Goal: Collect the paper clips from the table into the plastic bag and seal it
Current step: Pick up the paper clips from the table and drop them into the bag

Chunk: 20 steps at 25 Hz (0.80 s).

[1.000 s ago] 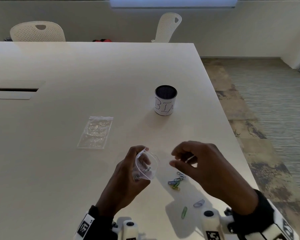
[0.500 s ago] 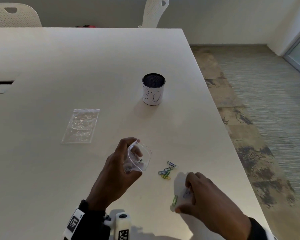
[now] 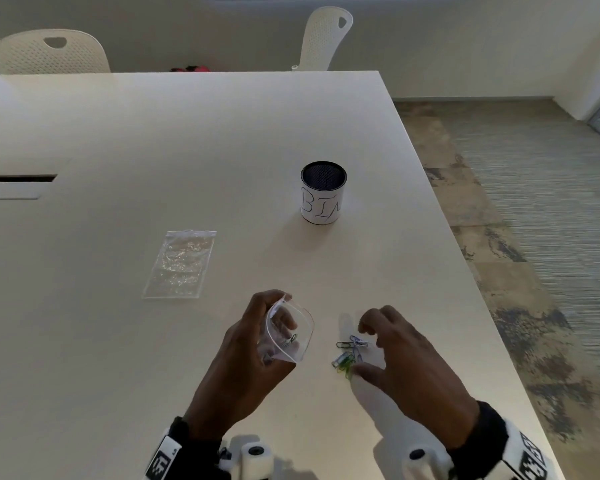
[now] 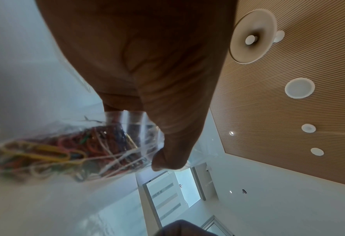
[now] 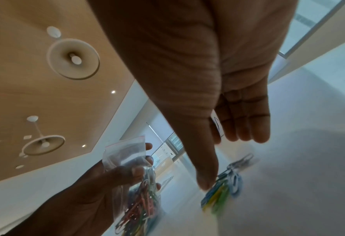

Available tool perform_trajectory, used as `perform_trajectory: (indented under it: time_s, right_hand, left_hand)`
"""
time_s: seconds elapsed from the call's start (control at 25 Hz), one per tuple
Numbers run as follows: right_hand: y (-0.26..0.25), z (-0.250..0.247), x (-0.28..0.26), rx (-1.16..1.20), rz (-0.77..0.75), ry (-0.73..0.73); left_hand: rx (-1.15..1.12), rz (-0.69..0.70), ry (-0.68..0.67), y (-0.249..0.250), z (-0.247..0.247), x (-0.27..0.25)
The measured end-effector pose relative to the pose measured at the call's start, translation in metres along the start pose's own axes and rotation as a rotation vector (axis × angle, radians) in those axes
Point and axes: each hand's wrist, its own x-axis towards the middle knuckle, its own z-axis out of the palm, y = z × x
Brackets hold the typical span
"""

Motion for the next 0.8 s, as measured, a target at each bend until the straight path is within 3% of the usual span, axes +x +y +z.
perform_trajectory:
  time_s: [0.16,0.4,0.8]
  right_hand:
    - [-0.004,0.007,0.003,-0.196,-0.124,-0.099]
    - [-0.013,0.023,0.011,-0.207,-0.273,-0.084]
    - [-0.002,0.014,0.029,-0.169,-0.279,-0.004]
  left_hand:
    - [0.002,0.004,-0.018,-0.001,0.003,0.002]
    - [0.016,0.018,-0.035,-0.003,0.006,0.004]
    - [0.019,0.000,0.014,0.001,0.002,-0.003]
